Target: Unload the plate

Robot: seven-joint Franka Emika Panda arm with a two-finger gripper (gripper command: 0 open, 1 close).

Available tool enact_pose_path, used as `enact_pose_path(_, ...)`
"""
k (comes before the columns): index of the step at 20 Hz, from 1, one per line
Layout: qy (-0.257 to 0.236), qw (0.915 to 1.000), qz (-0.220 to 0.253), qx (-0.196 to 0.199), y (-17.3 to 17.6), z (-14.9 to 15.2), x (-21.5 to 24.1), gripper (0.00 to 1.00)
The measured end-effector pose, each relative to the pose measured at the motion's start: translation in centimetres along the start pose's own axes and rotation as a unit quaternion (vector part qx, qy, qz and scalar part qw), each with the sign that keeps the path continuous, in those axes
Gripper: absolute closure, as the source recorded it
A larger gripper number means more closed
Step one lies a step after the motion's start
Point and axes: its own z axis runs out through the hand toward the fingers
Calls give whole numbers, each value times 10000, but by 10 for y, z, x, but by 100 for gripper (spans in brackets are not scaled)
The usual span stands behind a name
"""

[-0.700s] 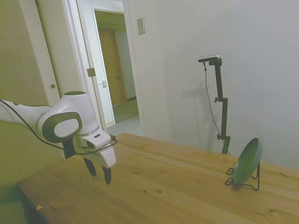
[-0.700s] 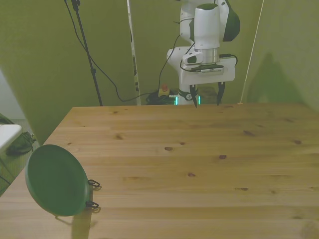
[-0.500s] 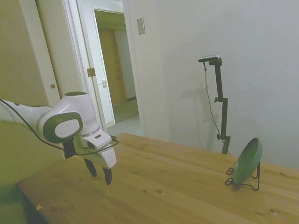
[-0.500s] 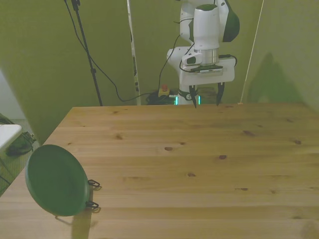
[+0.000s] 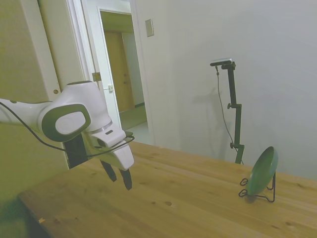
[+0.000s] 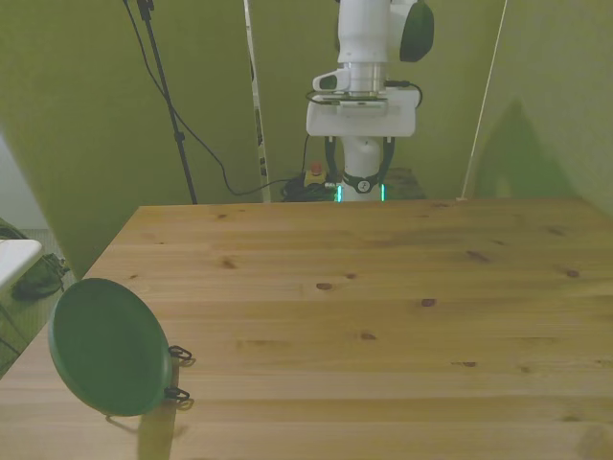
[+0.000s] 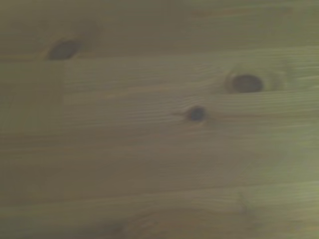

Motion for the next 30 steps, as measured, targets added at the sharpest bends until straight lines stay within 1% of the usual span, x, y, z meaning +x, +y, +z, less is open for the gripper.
enact_pose_path(3,241,9993,277,-31,25,-23,28,0)
enact_pose_path(6,401,9979,506,-67,46,-36,54,0)
enact_pose_path(10,498,9976,486,-62,43,-37,66,0)
enact_pose_path(13,816,9949,578,-110,51,-41,88,0)
enact_pose_path(16,1105,9908,767,-127,63,-46,125,0)
enact_pose_path(20,1403,9847,1034,-38,71,-51,177,0)
enact_pose_path(26,1754,9763,1265,-44,65,-59,253,0)
enact_pose_path(30,1865,9709,1502,14,62,-61,298,0)
